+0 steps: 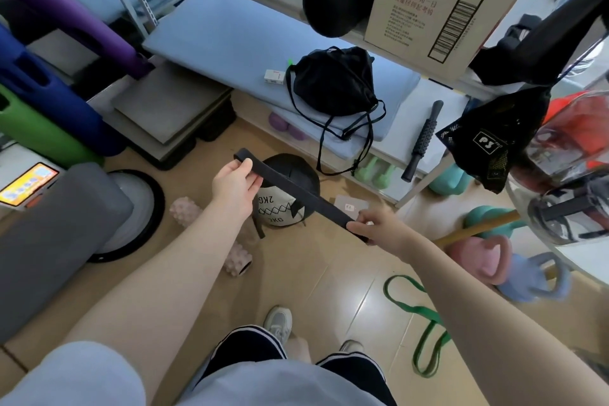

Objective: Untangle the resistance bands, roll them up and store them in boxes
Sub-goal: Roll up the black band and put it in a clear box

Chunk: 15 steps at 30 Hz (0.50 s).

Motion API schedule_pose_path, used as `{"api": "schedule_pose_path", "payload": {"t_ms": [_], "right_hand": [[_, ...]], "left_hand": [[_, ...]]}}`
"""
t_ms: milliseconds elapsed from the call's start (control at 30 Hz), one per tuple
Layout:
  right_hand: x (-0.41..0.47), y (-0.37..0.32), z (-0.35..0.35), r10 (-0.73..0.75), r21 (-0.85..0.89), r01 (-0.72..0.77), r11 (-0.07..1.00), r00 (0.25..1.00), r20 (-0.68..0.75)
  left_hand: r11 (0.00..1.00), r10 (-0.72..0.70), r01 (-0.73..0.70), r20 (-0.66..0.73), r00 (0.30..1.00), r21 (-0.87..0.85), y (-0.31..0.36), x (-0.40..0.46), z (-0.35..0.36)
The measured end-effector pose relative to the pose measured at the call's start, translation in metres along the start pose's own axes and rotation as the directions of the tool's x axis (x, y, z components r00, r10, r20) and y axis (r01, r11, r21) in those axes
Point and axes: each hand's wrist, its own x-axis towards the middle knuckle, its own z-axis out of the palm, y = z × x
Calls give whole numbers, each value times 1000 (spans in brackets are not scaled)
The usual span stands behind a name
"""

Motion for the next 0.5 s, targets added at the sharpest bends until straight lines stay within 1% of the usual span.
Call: {"api": "schedule_pose_path", "payload": {"t_ms": [67, 100, 200, 267, 300, 367, 433, 467, 500], "right_hand": [[3, -6, 1, 42, 142, -46, 989, 999, 25], [3, -11, 2, 42, 173, -47, 984, 999, 31], [7, -26, 3, -17, 188, 26, 982, 999, -48], [9, -34, 3, -18, 248, 46, 968, 993, -115], [11, -37, 2, -3, 279, 42, 959, 990, -138], [14, -43, 3, 37, 329, 25, 944, 983, -181], [20, -47, 5, 67, 336, 12, 942, 973, -222], [24, -47, 7, 82, 313, -4, 950, 968, -236], [28, -46, 11, 106, 283, -34, 959, 965, -241]], "left_hand": [[1000, 1, -2, -17, 1000, -20, 0, 4, 0], [1000, -3, 2, -34, 999, -24, -1, 7, -1], [998, -45, 42, -86, 995, -42, -3, 19, -6], [994, -108, 107, -61, 992, -24, -9, 33, -9], [988, -150, 151, -36, 988, 35, -13, 38, -8], [948, -242, 238, -7, 970, 211, -30, 44, -6], [869, -358, 335, -5, 934, 364, -55, 41, -5], [810, -446, 406, -4, 895, 423, -69, 38, -6], [748, -553, 489, 16, 833, 448, -81, 30, -6]]}}
